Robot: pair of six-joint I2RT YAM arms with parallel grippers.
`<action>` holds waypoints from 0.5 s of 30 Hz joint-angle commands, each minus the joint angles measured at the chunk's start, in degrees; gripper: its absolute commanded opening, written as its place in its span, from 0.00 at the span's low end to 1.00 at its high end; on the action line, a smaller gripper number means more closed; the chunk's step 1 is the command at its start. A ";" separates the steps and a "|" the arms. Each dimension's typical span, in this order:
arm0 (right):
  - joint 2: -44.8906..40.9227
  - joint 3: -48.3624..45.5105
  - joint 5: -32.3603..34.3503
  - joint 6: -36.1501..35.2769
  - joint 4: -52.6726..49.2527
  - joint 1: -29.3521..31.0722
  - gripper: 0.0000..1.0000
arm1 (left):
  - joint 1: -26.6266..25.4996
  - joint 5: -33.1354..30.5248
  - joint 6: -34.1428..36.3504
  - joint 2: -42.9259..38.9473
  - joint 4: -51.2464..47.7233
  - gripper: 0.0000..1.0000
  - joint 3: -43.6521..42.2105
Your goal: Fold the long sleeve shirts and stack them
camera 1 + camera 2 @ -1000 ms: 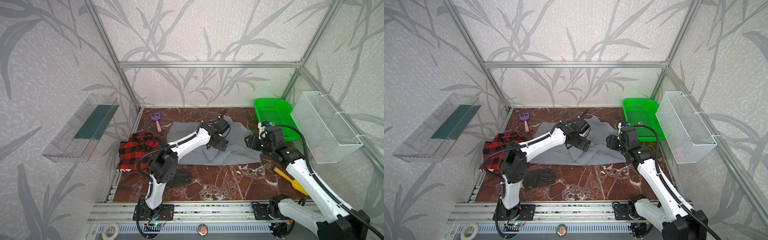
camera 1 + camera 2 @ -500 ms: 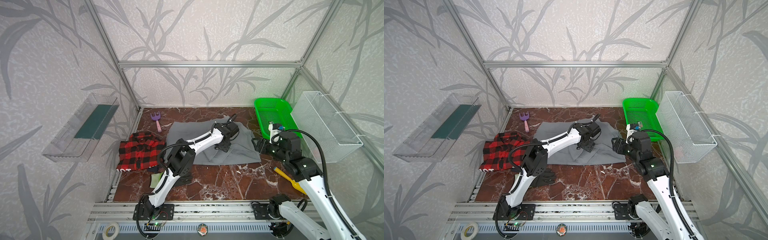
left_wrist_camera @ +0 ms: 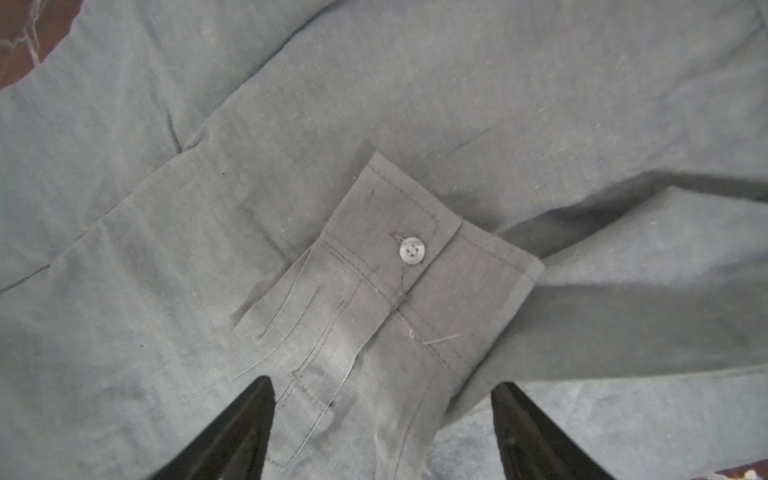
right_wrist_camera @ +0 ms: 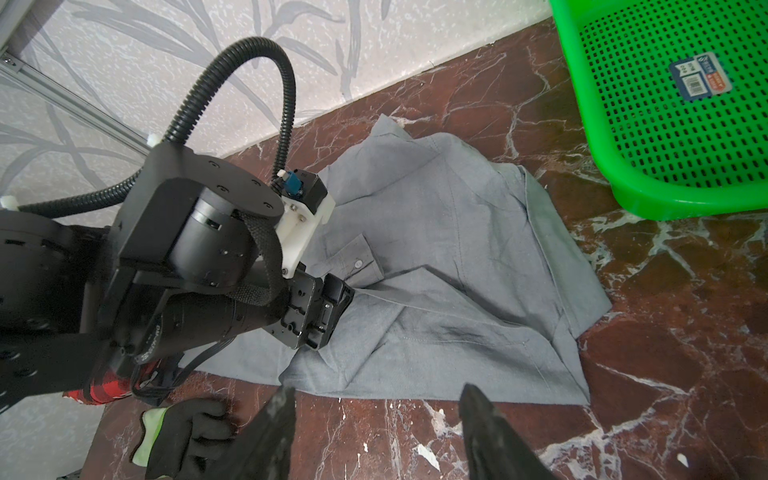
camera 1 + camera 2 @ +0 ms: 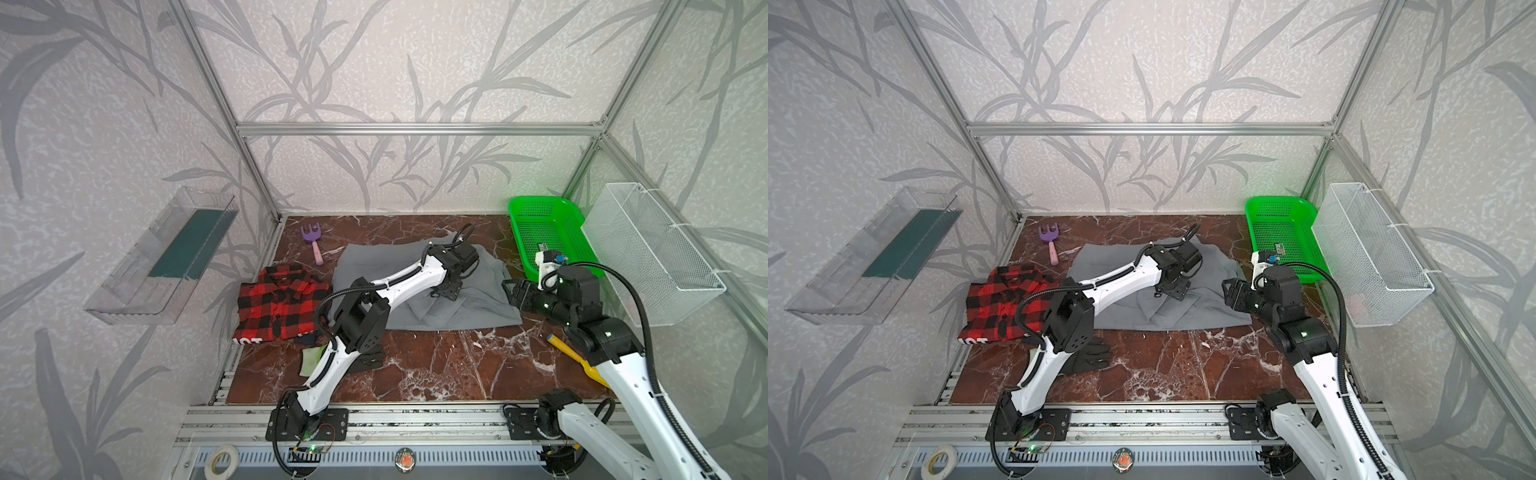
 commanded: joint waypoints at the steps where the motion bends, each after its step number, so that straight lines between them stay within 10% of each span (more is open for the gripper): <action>1: -0.54 -0.79 -0.70 -0.19 0.62 -0.05 0.63 | -0.39 1.31 -0.82 -5.72 6.06 0.85 -4.53; 15: -0.96 -1.06 -0.61 -0.44 0.49 -0.05 0.63 | -0.28 0.18 -1.03 -6.66 11.38 0.81 -8.65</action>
